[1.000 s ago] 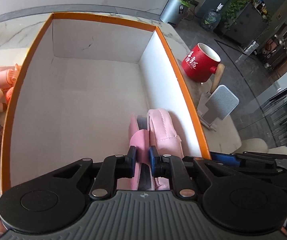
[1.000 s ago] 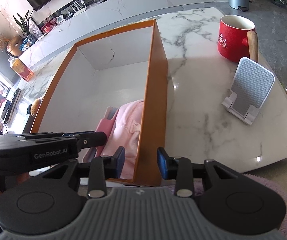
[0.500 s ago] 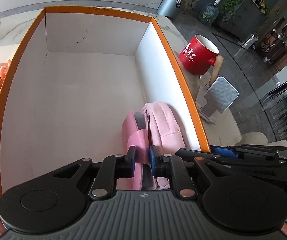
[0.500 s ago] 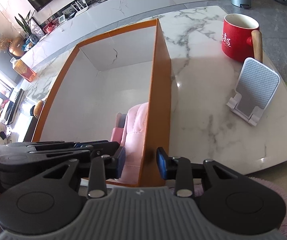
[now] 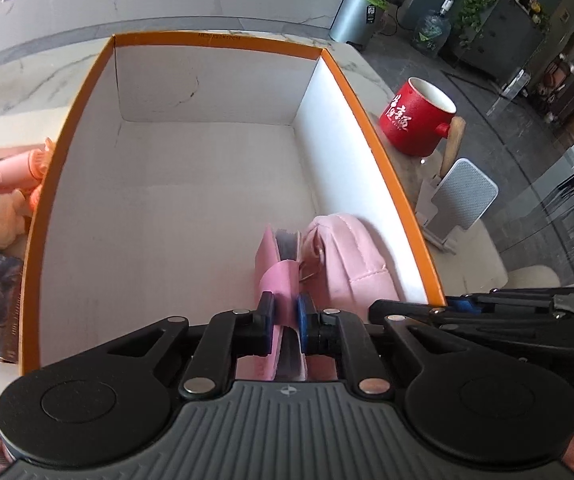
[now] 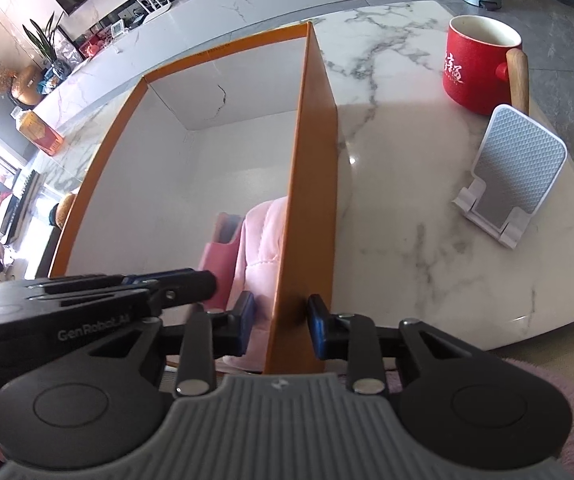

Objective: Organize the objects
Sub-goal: 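Lower the pink card holder beside the pink bag with the left gripper, then open the left gripper and withdraw it from the box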

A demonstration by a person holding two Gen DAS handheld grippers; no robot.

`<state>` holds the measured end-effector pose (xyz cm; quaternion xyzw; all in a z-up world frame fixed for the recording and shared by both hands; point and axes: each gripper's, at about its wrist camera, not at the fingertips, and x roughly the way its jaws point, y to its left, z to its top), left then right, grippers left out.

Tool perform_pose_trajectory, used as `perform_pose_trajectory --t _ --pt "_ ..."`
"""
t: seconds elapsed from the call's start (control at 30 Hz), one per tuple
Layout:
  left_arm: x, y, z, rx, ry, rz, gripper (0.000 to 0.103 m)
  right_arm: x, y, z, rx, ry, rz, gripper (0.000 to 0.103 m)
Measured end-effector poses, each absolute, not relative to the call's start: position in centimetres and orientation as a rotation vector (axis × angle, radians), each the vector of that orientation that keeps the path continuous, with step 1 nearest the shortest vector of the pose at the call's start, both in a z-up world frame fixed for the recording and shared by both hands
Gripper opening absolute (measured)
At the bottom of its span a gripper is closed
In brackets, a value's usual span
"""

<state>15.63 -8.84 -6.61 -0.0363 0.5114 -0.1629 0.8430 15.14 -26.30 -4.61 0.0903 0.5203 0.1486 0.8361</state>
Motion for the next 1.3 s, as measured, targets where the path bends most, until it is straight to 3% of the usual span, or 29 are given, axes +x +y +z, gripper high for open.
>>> perform_pose_trajectory --t 0.13,0.73,0.8,0.87,0.9,1.3 --pt "15.4 -9.8 -6.5 0.009 1.056 -0.317 0.014 15.0 -26.3 -4.7 0.180 1.096 0.312 0.026" --pt "16.6 -7.6 -8.1 -0.311 1.150 -0.428 0.021 14.9 -26.3 -4.4 0.193 1.088 0.325 0.031" --pt "16.5 -7.4 -7.7 -0.312 1.139 -0.438 0.021 14.8 -26.3 -4.2 0.188 1.081 0.319 0.031" --pt "16.4 -7.1 -7.2 -0.307 1.125 -0.443 0.021 14.7 -26.3 -3.9 0.176 1.068 0.304 0.043" --pt "16.3 -6.9 -6.8 -0.305 1.117 -0.444 0.021 14.6 -26.3 -3.7 0.168 1.059 0.301 0.044" --pt "14.5 -0.7 -1.0 -0.224 0.968 -0.373 0.022 13.7 -23.5 0.7 0.084 0.920 0.351 0.045"
